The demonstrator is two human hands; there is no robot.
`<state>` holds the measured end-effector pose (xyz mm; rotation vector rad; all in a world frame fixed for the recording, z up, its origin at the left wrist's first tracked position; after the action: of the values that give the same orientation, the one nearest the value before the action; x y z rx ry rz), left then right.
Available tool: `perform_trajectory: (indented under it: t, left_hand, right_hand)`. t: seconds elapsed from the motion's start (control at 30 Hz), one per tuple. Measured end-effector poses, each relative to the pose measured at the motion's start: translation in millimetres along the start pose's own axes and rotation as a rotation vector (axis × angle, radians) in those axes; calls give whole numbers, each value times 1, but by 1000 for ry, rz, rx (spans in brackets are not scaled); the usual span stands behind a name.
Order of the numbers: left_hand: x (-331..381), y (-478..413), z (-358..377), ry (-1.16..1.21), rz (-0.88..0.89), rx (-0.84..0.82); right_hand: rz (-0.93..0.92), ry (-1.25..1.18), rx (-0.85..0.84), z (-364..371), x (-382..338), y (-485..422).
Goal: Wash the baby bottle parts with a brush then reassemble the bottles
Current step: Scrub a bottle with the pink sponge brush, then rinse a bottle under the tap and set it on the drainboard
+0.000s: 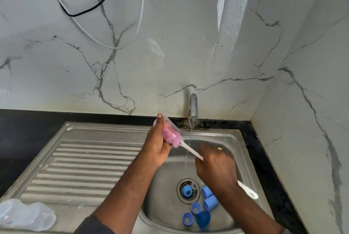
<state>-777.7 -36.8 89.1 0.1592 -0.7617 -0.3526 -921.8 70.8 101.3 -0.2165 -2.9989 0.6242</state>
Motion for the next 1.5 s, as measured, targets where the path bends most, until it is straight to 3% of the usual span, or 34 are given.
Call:
perform_trajectory:
  t: [0.17,0.2,0.27,0.4,0.47,0.57,0.67,0.77,0.9,1.07,1.3,1.5]
  left_hand:
    - [12,3,8,84,4,-181]
    - [13,2,8,94,1,-179]
    - [14,0,5,131,-8,-163]
    - [15,-4,2,151,-43,-89]
    - [15,-5,0,100,-50,-58]
    - [15,-4,1,-47,-43,-49]
    - [12,-6,-2,-8,-69,118]
    - [7,-7,-4,80,-108,193]
    - [4,-14,-19,96,-70,286]
    - [17,-29,-40,153,-32,328]
    - [1,-34,-56,274,25,455]
    - [-33,-22,-75,149,-261,378]
  right_hand:
    - [264,-1058,-764,26,-6,5]
    - [242,-1193,-852,26,-7,7]
    - [212,-1356,-863,22,-7,5]
    - [208,-1175,-544,16,3,-4]
    - [70,-840,-326,16,9,-7]
    - [-257,-48,16,9,9,-5]
    - [-319,223,204,3,0,0]
    - [-134,140,166,7,7,-3]
    - [61,-130,-35,23,9,-1]
    - [109,-329,-250,44,22,11]
    - [121,-334,-316,58,38,33]
    - [286,-434,-372,76,47,54]
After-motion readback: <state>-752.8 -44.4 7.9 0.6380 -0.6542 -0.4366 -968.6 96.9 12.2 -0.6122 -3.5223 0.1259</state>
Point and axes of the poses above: each hand's wrist, its own y-axis away from the middle knuckle, its own z-axis out of the palm, x = y × z, the point moved 4 cm from there along -y, towards the middle knuckle, and after that the axes turned 13 degrees about y, right-handed, at the moved point
